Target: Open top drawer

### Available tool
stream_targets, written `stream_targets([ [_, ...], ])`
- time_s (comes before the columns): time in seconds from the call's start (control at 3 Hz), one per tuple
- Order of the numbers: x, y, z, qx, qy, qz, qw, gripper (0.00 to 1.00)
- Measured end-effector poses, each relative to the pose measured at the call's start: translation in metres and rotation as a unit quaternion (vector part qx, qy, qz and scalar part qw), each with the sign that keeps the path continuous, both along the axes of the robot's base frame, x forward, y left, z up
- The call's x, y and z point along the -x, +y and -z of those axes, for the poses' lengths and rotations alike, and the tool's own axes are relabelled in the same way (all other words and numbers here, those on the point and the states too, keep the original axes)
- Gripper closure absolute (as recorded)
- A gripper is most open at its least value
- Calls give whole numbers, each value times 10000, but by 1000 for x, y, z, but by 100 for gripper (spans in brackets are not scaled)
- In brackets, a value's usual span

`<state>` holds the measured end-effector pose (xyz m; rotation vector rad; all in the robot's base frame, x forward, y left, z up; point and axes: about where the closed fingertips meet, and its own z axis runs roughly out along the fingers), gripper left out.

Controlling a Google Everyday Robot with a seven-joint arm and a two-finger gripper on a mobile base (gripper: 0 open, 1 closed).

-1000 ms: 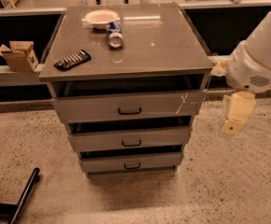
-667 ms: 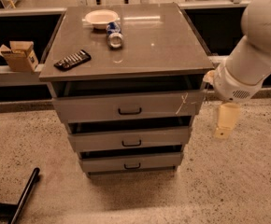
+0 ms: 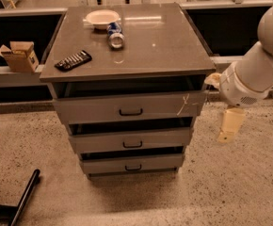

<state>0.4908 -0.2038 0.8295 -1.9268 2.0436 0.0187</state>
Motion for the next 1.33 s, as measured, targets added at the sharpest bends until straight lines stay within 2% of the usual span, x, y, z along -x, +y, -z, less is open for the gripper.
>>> stream_targets([
  [0.33,-20,17,26,-478,-11,-401,9980,0],
  [0.67,-59,52,73,-694,-11,-662,9954,0],
  [1.0,-87,70,100,-709,34,-614,9956,0],
  [1.33,-130,81,136,-828,293,-296,9957,0],
])
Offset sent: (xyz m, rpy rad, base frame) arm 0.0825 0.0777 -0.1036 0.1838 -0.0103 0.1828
